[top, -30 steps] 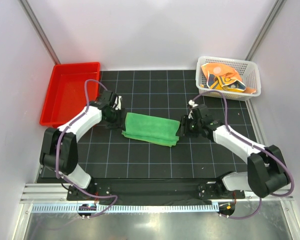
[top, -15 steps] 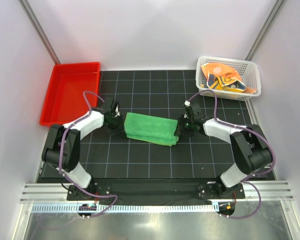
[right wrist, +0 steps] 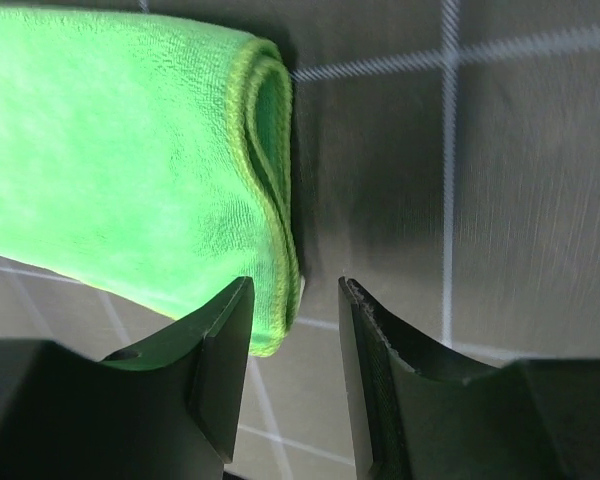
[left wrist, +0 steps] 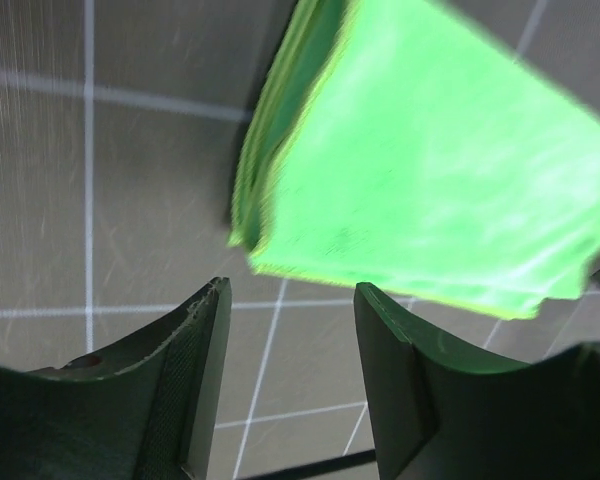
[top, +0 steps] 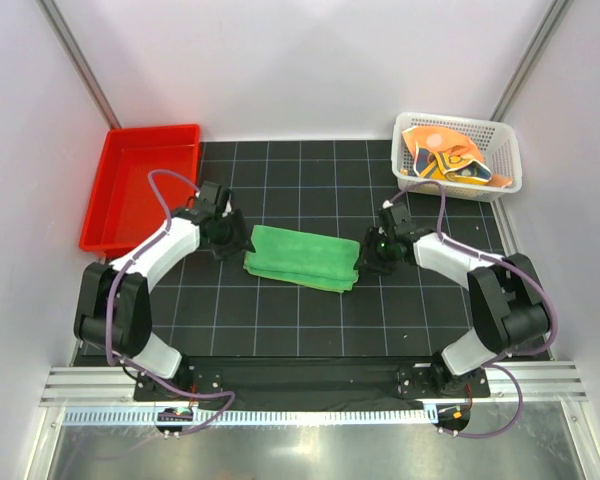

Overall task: Fold and stack the towels
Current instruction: Fold the towel

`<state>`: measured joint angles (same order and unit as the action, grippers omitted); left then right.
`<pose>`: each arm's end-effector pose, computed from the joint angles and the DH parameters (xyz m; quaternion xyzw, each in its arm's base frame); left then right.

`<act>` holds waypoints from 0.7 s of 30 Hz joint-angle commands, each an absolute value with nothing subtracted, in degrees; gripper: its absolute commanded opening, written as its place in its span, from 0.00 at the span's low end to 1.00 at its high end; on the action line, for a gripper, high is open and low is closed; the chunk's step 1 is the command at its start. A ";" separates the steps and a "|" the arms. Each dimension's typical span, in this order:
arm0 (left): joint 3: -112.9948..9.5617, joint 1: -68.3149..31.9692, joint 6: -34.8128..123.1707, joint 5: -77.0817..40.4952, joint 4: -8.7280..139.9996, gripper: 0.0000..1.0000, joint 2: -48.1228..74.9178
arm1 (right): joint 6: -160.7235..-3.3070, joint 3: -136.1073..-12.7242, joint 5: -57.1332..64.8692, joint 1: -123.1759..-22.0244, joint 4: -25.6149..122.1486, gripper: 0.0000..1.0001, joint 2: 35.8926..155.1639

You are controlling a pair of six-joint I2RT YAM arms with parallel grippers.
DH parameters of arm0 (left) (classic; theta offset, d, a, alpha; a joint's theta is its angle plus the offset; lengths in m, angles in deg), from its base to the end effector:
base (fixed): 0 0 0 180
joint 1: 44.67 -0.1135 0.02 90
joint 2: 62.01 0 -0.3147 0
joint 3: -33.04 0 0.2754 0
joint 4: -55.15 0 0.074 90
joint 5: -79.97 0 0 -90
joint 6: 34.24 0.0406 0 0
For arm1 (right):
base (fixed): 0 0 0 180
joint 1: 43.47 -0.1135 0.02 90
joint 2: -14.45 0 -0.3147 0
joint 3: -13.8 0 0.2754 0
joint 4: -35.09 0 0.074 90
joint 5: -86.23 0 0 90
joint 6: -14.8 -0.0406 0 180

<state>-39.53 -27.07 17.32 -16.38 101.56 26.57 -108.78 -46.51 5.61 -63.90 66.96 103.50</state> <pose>0.3131 -0.1040 0.2508 -0.1624 0.9561 -0.1593 0.1848 0.2903 0.1152 0.1964 0.0898 0.9601 0.1853 0.1893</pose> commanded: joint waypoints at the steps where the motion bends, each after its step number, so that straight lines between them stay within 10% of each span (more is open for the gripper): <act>1: -41.42 -27.27 16.56 -15.57 100.70 0.57 25.79 | -122.02 -44.32 3.70 -64.48 67.54 0.47 99.44; 21: -39.57 -27.45 16.03 -17.94 94.63 0.41 31.77 | -133.38 -38.42 -0.17 -67.38 58.83 0.34 97.94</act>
<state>-39.07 -27.18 16.75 -17.47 96.71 31.18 -131.91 -38.48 1.96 -67.20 61.19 99.33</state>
